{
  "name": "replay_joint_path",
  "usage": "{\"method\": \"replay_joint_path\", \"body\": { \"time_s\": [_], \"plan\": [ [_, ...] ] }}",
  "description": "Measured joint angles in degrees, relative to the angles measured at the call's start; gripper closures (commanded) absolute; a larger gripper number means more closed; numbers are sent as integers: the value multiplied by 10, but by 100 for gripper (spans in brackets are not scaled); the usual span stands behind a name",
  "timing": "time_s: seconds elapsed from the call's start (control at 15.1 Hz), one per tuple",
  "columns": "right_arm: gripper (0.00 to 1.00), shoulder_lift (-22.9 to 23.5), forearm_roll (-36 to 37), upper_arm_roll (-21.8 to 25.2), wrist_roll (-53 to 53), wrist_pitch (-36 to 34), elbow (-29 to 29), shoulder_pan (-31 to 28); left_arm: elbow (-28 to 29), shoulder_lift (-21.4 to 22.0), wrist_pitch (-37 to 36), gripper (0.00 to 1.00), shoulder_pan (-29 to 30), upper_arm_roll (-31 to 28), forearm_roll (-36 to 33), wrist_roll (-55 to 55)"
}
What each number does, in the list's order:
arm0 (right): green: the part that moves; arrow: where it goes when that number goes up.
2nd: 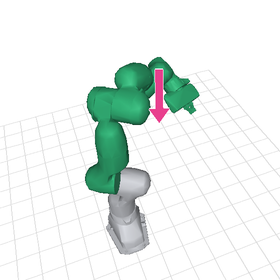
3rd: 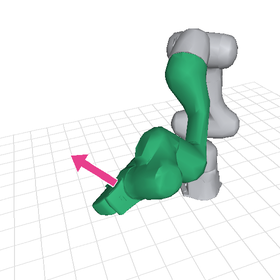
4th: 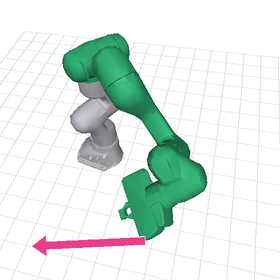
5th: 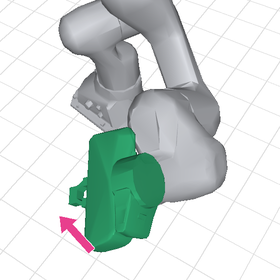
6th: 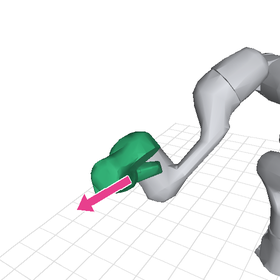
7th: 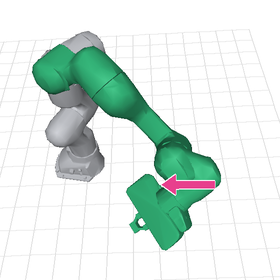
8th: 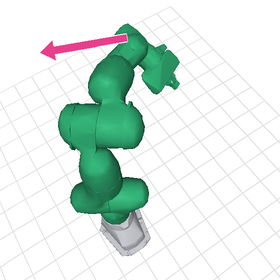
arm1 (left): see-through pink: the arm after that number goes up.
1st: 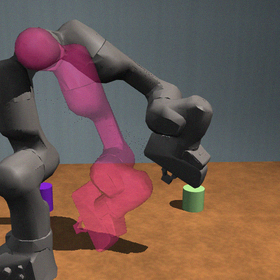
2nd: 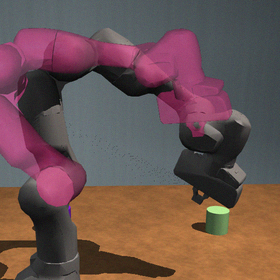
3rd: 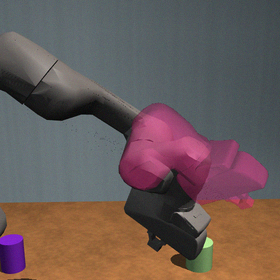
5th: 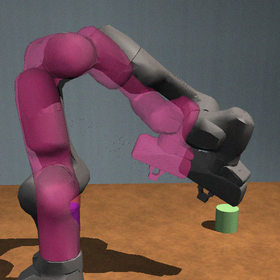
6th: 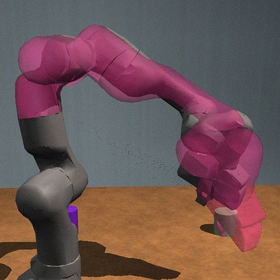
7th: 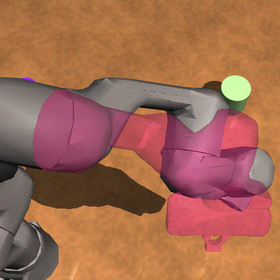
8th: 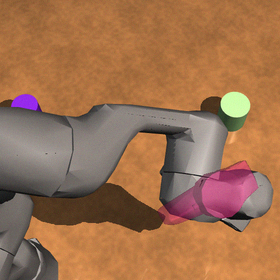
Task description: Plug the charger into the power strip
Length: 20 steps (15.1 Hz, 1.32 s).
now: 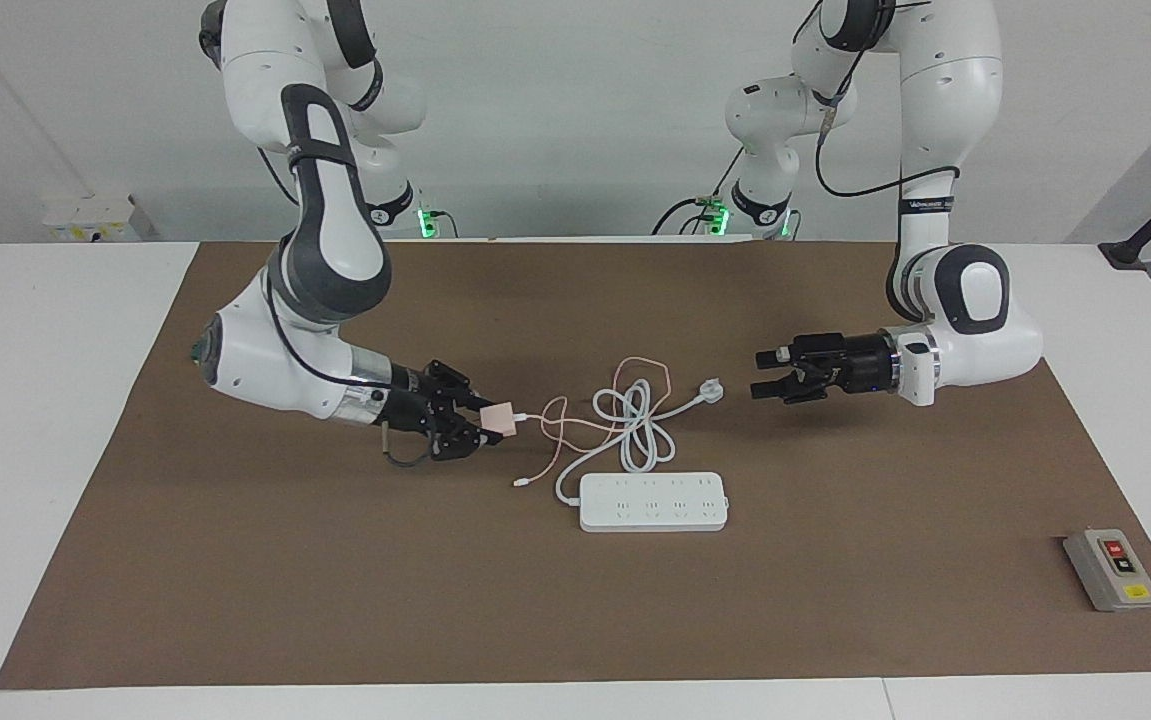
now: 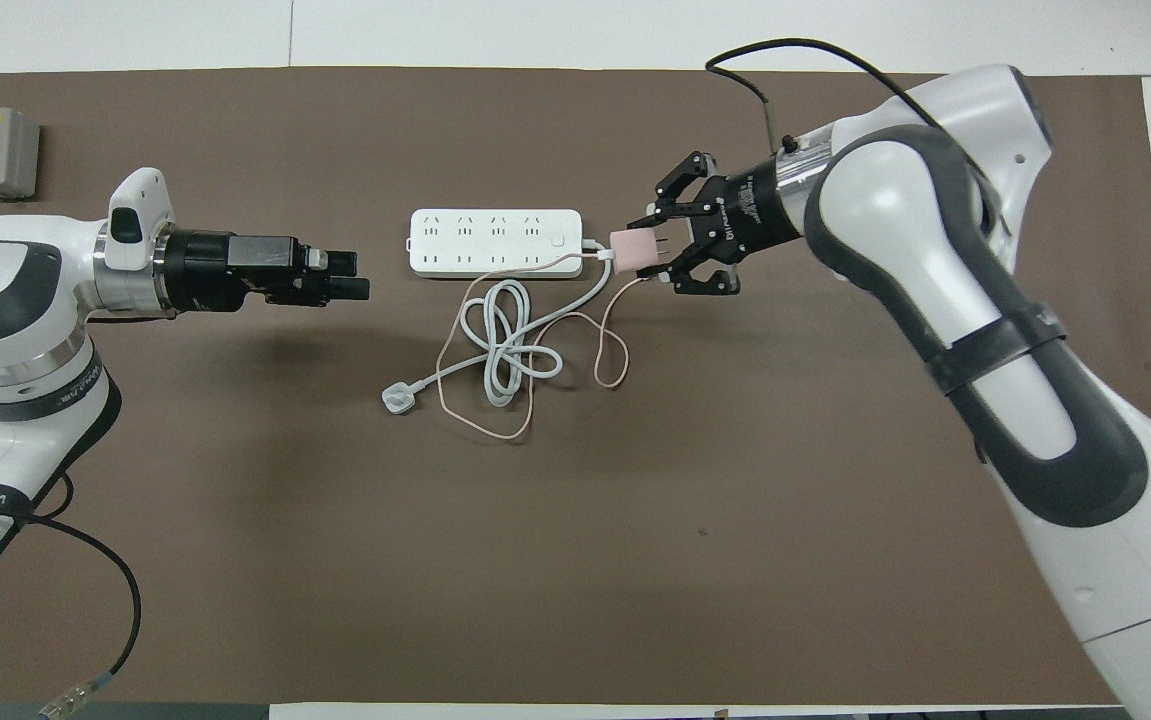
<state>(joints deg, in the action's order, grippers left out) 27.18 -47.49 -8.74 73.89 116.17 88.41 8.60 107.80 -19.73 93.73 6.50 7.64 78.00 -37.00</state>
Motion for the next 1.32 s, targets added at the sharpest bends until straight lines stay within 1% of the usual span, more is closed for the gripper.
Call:
{"method": "replay_joint_path", "body": {
  "time_s": [0.13, 0.26, 0.53, 0.73, 0.92, 1.06, 1.19, 1.32],
  "plan": [
    [100, 1, -14, 0, 32, 45, 0, 41, 0, 0, 0, 0, -17, 0, 16, -6],
    [100, 3, -15, 0, 65, 75, -1, 70, 0, 0, 13, 0, -40, 0, 34, -7],
    [100, 6, -16, 0, 95, 113, -2, 102, -14, -5, 31, 0, -44, -7, 43, -18],
    [100, 7, -17, 0, 102, 119, -2, 108, -40, -18, 30, 0, -25, -13, 29, -23],
    [100, 7, -17, 0, 109, 120, -2, 110, -42, -25, 35, 0, -14, -13, 23, -26],
    [100, 8, -17, 0, 110, 120, -3, 110, -47, -31, 55, 0, -16, -10, 24, -28],
    [100, 8, -17, 0, 110, 120, -3, 110, -64, -50, 57, 0, -18, -4, 25, -48],
    [100, 8, -17, 0, 113, 120, -3, 110, -84, -77, 59, 0, -29, 4, 44, -78]
  ]
}}
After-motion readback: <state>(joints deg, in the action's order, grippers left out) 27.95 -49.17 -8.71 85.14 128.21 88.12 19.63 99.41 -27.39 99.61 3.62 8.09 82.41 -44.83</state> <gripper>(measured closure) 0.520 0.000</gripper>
